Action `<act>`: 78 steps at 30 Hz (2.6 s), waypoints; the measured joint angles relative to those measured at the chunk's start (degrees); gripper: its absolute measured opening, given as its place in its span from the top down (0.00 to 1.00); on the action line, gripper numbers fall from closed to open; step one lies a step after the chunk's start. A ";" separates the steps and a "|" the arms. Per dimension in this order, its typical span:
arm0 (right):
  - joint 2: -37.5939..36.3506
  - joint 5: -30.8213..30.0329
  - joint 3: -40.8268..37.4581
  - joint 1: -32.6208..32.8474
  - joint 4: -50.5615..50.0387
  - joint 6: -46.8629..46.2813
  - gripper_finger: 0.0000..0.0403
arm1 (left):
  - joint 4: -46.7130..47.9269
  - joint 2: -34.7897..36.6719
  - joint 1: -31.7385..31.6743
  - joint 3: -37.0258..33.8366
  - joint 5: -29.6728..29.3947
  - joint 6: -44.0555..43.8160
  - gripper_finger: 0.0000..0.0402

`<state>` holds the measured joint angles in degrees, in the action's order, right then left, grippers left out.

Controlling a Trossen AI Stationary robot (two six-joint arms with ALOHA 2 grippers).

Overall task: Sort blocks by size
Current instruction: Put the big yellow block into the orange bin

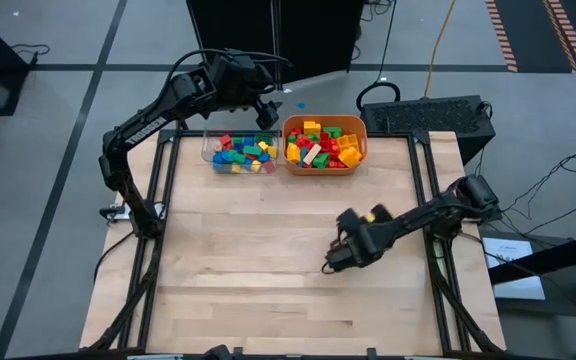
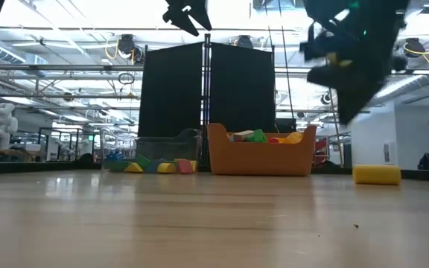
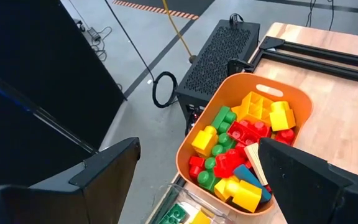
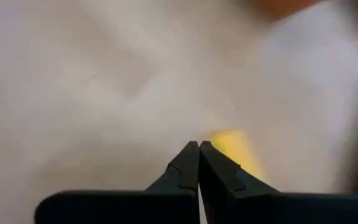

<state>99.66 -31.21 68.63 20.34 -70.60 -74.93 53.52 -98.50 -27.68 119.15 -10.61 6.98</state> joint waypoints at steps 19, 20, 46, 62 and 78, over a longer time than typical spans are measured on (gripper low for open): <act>-0.90 14.84 -8.65 -2.35 -6.77 -25.92 1.00 | 9.23 0.00 0.07 0.00 3.04 -2.29 0.16; -0.82 15.01 -8.72 -2.02 -5.75 -26.35 1.00 | 9.37 0.00 0.07 0.00 3.60 -3.41 0.16; 7.42 18.84 -7.46 5.17 9.57 -36.50 1.00 | 11.44 0.05 0.20 -0.32 8.52 -5.18 0.16; 7.45 10.11 -7.14 0.57 23.84 -17.84 1.00 | 12.46 -0.07 1.39 -1.53 8.41 -5.87 0.16; 4.10 10.13 -4.49 -0.95 30.37 -2.10 1.00 | 10.74 -0.09 3.49 -1.53 8.47 -13.37 0.16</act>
<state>103.76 -21.08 64.14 19.39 -40.23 -77.04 64.26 -98.59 -24.19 117.62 -2.14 -6.39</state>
